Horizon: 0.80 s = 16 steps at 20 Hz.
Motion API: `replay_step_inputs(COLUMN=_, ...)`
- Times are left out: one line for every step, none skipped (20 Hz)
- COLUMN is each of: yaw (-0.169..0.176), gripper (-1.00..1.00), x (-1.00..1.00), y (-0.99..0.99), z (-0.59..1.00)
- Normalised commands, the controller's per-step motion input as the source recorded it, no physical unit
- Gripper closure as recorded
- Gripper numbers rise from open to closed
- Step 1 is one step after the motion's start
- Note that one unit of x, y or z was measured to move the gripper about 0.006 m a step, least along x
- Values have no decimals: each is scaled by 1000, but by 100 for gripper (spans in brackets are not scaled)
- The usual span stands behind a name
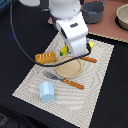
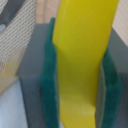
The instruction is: Interact with the objects in diverse but meaningful ways.
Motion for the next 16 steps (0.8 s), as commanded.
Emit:
replay_step_inputs(yaw=0, gripper=100, x=271, y=60, z=-231)
replay_step_inputs(yaw=0, gripper=100, x=254, y=49, z=-240)
replay_step_inputs(yaw=0, gripper=100, x=231, y=37, z=-246)
replay_step_inputs(yaw=0, gripper=100, x=203, y=14, z=-246)
replay_step_inputs(yaw=0, gripper=100, x=217, y=43, z=-229)
replay_step_inputs(yaw=0, gripper=100, x=234, y=51, z=-211)
replay_step_inputs(yaw=0, gripper=100, x=266, y=74, z=-174)
replay_step_inputs(yaw=0, gripper=100, x=274, y=69, z=-177)
replay_step_inputs(yaw=0, gripper=100, x=257, y=49, z=-200)
replay_step_inputs(yaw=0, gripper=100, x=254, y=49, z=-209)
replay_step_inputs(yaw=0, gripper=100, x=249, y=60, z=-206)
replay_step_inputs(yaw=0, gripper=100, x=269, y=80, z=-194)
replay_step_inputs(yaw=0, gripper=100, x=291, y=100, z=-183)
replay_step_inputs(yaw=0, gripper=100, x=306, y=111, z=-163)
replay_step_inputs(yaw=0, gripper=100, x=349, y=160, z=-140)
replay_step_inputs(yaw=0, gripper=100, x=374, y=189, z=-109)
